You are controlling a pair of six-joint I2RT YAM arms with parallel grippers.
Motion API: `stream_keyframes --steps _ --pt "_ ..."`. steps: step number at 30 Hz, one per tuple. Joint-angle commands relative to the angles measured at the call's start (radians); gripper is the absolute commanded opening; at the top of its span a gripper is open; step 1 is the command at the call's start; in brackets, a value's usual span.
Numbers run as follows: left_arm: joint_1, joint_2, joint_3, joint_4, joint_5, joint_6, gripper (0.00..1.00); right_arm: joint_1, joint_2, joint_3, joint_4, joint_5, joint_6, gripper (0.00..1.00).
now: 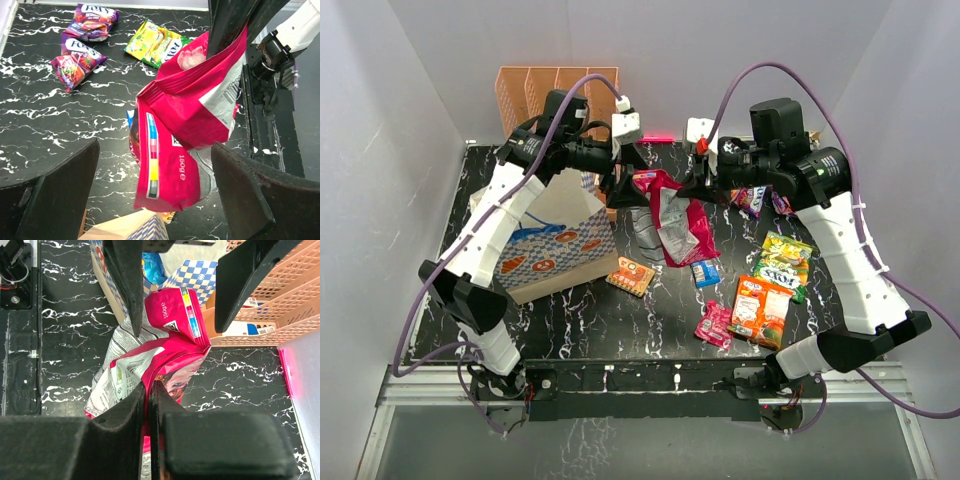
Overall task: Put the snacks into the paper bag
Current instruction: Place the snack in the paper bag.
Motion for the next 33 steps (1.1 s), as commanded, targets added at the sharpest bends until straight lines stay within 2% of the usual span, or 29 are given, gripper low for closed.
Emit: stream_keyframes --steps 1,3,7,14,17,25,27,30,33 --pt "0.0 0.003 -0.014 0.016 0.088 -0.005 0.88 0.004 -0.055 0.017 0.046 -0.055 -0.01 0.08" --pt "0.0 0.005 -0.024 0.014 0.106 -0.002 0.82 0.004 -0.061 0.001 0.051 -0.045 -0.01 0.08" --pt "0.001 0.0 -0.053 0.025 0.129 0.016 0.65 0.003 -0.068 -0.035 0.067 -0.033 -0.006 0.08" --pt "0.0 -0.015 -0.058 0.028 0.131 0.027 0.49 0.001 -0.072 -0.077 0.094 -0.003 0.004 0.08" --pt "0.001 -0.025 -0.066 0.032 0.129 0.04 0.36 -0.011 -0.075 -0.103 0.107 -0.003 0.005 0.08" --pt "-0.001 -0.012 -0.055 0.016 0.141 0.051 0.25 -0.029 -0.07 -0.077 0.11 -0.032 0.018 0.08" --pt "0.0 -0.006 -0.044 0.013 0.142 0.05 0.18 -0.031 -0.07 -0.083 0.112 -0.027 0.018 0.08" --pt "0.0 -0.009 -0.042 0.045 0.118 0.017 0.0 -0.035 -0.076 -0.115 0.131 0.002 0.031 0.08" --pt "0.001 -0.012 -0.034 0.077 0.091 -0.039 0.0 -0.049 -0.087 -0.169 0.177 0.039 0.071 0.09"
